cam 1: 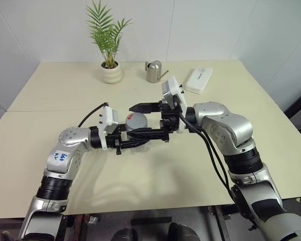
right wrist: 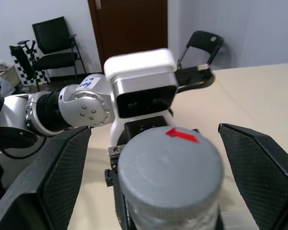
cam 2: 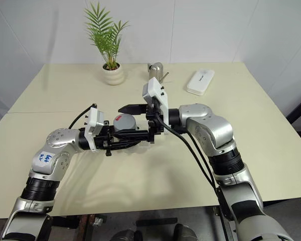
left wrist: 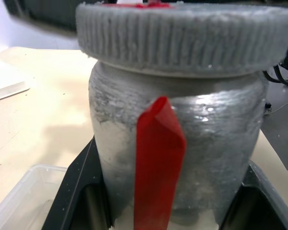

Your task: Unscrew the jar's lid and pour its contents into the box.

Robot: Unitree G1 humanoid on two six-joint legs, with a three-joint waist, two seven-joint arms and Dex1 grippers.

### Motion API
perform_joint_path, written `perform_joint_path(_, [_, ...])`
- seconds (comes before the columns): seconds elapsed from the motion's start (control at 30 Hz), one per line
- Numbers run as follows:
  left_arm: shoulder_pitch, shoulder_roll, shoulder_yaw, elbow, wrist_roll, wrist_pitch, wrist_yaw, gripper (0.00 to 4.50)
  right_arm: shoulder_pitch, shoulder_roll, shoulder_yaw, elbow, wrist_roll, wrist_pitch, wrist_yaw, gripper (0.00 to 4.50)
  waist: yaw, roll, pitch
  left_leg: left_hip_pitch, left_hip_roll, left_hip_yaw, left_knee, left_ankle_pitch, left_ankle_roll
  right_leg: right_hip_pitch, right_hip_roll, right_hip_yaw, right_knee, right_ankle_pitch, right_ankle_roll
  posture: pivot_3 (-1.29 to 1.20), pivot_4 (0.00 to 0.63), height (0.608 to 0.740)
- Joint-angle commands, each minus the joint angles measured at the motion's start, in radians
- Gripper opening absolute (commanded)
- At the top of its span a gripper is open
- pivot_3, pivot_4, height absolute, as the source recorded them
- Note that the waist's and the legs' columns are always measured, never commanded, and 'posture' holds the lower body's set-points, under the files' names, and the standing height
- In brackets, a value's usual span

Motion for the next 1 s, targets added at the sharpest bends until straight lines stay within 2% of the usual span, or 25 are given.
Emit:
perform_joint_path(0.03, [-0.021,0.001,0.010,-0.031,-0.010,-0.008,0.000,1.98,-0.012,0.008,-0.008,-0.027,-0.001,-0.006,-0.006,4.47,-0.001,0.000,0.000,0.000,0.000,0.000,0.000,0.000,0.000,0.000,0.000,0.000,0.000,0.000,0.000,0.00,0.150,0.740])
perform_joint_path(0.2, [-0.020,0.000,0.007,-0.032,-0.010,-0.006,0.000,1.98,-0.010,0.013,-0.023,-0.020,-0.001,-0.012,-0.011,4.47,-0.005,0.000,0.000,0.000,0.000,0.000,0.000,0.000,0.000,0.000,0.000,0.000,0.000,0.000,0.000,0.00,0.150,0.740])
perform_joint_path(0.3, [-0.022,-0.003,0.006,-0.033,-0.010,-0.006,0.002,1.98,-0.002,0.014,-0.033,-0.024,0.008,-0.016,-0.009,3.90,-0.006,0.000,0.000,0.000,0.000,0.000,0.000,0.000,0.000,0.000,0.000,0.000,0.000,0.000,0.000,0.00,0.150,0.740])
perform_joint_path(0.43, [-0.024,-0.002,0.010,-0.035,-0.013,-0.003,0.001,1.98,0.012,0.020,-0.045,-0.039,0.021,-0.022,-0.011,2.59,-0.007,0.000,0.000,0.000,0.000,0.000,0.000,0.000,0.000,0.000,0.000,0.000,0.000,0.000,0.000,0.00,0.150,0.740])
perform_joint_path(0.57, [-0.020,0.003,0.014,-0.038,-0.014,-0.001,-0.001,1.98,0.018,0.030,-0.069,-0.044,0.040,-0.022,-0.016,2.56,-0.007,0.000,0.000,0.000,0.000,0.000,0.000,0.000,0.000,0.000,0.000,0.000,0.000,0.000,0.000,0.00,0.150,0.740])
perform_joint_path(0.7, [-0.005,0.010,0.018,-0.048,-0.017,0.003,-0.002,1.98,0.006,0.059,-0.200,-0.058,0.192,0.074,-0.080,2.56,-0.006,0.000,0.000,0.000,0.000,0.000,0.000,0.000,0.000,0.000,0.000,0.000,0.000,0.000,0.000,0.00,0.150,0.740])
perform_joint_path(0.8, [0.013,0.015,0.024,-0.058,-0.019,0.005,0.001,1.98,0.024,0.028,-0.285,-0.080,0.260,0.114,-0.117,2.56,-0.002,0.000,0.000,0.000,0.000,0.000,0.000,0.000,0.000,0.000,0.000,0.000,0.000,0.000,0.000,0.00,0.150,0.740])
perform_joint_path(0.93, [0.033,0.027,0.044,-0.066,-0.027,0.011,0.006,1.98,0.113,-0.069,-0.367,-0.076,0.207,0.073,-0.179,2.56,0.008,0.000,0.000,0.000,0.000,0.000,0.000,0.000,0.000,0.000,0.000,0.000,-0.001,0.000,0.000,0.00,0.150,0.740])
perform_joint_path(1.0, [0.038,0.031,0.056,-0.066,-0.034,0.016,0.013,1.98,0.195,-0.133,-0.365,-0.055,0.103,-0.041,-0.173,2.56,0.013,0.000,0.000,0.000,0.000,0.000,0.000,-0.001,0.000,0.000,0.000,0.000,-0.001,0.000,0.000,0.00,0.150,0.740])
